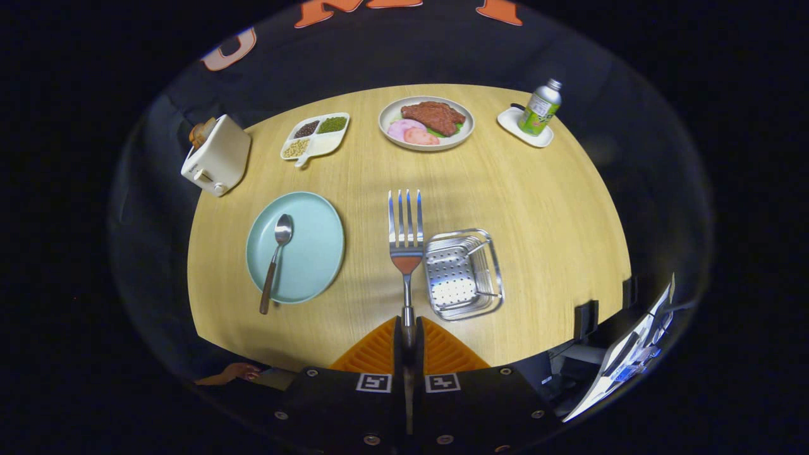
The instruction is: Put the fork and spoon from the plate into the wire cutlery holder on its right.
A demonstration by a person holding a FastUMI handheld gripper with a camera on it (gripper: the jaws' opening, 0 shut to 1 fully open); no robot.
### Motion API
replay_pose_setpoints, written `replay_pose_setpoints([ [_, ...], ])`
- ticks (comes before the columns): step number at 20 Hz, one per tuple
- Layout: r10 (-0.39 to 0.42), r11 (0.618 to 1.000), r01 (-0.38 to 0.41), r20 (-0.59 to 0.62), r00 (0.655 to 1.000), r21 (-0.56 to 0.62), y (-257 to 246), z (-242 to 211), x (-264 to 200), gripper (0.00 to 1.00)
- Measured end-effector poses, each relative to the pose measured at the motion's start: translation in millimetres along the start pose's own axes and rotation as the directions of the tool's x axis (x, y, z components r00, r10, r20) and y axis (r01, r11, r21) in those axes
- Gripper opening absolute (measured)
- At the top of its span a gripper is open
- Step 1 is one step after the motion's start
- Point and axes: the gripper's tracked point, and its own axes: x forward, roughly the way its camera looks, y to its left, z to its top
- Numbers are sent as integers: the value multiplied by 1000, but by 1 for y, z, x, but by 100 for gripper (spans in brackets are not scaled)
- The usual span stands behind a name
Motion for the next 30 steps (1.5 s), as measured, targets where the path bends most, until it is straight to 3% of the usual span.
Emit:
replay_pose_setpoints([
  [6,-21,1000,22,-39,999,20,-37,-19,5,5],
  [19,-40,994,18,-210,977,-105,-70,-40,39,5],
  [27,5,992,-33,-232,973,-118,-64,-28,39,10],
  [30,-7,994,-15,-201,980,-110,-68,-17,32,11],
])
